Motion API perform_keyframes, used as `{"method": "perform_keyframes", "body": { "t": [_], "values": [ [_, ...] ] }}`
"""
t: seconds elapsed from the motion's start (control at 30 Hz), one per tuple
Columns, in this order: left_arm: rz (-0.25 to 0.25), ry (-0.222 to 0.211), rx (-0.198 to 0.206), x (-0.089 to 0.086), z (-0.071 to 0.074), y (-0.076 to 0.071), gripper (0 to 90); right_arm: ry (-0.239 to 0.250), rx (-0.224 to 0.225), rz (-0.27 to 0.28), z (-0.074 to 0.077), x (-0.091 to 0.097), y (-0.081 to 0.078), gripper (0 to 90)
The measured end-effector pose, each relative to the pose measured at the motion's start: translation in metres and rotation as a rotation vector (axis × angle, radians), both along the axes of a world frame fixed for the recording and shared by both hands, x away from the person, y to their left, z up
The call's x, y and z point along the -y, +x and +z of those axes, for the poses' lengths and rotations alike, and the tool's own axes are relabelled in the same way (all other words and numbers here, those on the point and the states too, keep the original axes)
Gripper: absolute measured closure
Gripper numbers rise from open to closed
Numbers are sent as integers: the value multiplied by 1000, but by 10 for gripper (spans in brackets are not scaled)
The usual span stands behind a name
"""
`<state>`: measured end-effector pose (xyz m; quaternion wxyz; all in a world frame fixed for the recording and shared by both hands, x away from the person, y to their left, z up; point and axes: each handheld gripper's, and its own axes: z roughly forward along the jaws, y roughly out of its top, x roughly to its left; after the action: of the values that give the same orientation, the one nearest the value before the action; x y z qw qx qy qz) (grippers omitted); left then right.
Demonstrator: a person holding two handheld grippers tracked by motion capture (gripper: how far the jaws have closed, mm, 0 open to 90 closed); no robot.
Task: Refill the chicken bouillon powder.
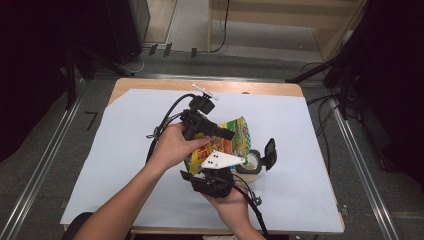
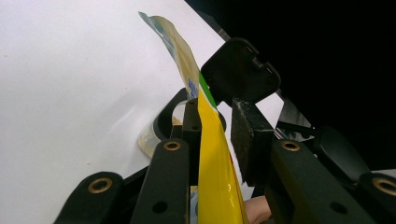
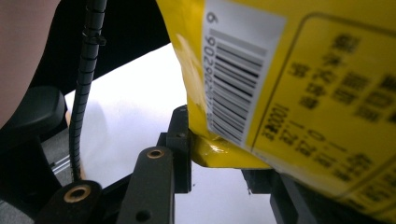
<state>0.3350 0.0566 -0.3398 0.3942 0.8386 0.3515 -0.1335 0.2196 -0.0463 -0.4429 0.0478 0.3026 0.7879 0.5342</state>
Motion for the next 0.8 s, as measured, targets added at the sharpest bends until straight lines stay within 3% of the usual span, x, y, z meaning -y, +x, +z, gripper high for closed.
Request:
{"method": "perform_keyframes", "body": {
  "t": [0.17, 0.8],
  "values": [
    [0, -4, 12, 5, 1, 5, 762, 6, 1, -19, 2, 4, 6, 695],
    [3, 13, -18, 5, -3, 7, 759, 45, -51, -5, 1, 2, 4, 693]
  ]
}}
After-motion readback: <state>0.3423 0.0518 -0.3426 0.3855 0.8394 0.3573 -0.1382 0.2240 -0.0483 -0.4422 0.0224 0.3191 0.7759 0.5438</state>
